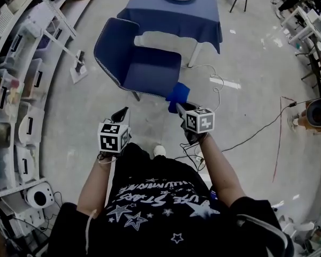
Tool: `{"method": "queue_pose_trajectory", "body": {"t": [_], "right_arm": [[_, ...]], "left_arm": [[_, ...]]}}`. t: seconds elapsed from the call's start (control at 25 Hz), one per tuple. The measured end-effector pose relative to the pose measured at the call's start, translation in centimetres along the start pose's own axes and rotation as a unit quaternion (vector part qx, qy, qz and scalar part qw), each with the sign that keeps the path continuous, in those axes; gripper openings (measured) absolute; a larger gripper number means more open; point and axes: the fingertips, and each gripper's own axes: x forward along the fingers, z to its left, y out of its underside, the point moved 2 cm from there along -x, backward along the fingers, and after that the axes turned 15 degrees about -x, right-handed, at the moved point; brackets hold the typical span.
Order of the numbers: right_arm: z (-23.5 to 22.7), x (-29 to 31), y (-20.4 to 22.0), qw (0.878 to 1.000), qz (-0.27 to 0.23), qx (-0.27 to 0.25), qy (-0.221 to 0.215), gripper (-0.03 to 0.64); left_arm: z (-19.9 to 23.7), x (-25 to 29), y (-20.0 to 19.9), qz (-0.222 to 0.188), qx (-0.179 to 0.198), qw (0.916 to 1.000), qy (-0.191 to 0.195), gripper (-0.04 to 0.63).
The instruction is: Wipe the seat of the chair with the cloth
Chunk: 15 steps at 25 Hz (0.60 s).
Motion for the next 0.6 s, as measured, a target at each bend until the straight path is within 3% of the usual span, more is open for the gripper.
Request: {"method": "queue_pose_trajectory", "body": {"t": [0.2,0.6], "right_arm": [[-0.7,1.4,0.0,1.0,0.005,0.006,0.006,0.055],[-3.2,7.7,-1.6,0.997,0.037,0.046,0.047,0.055]], "left_arm": [[1.1,2.1,-1.1,0.008,0.003,0.9999,0.006,0.021],[4.9,9.5,-5.8,0.044,0.033,0.9968,0.058,0.021]]}}
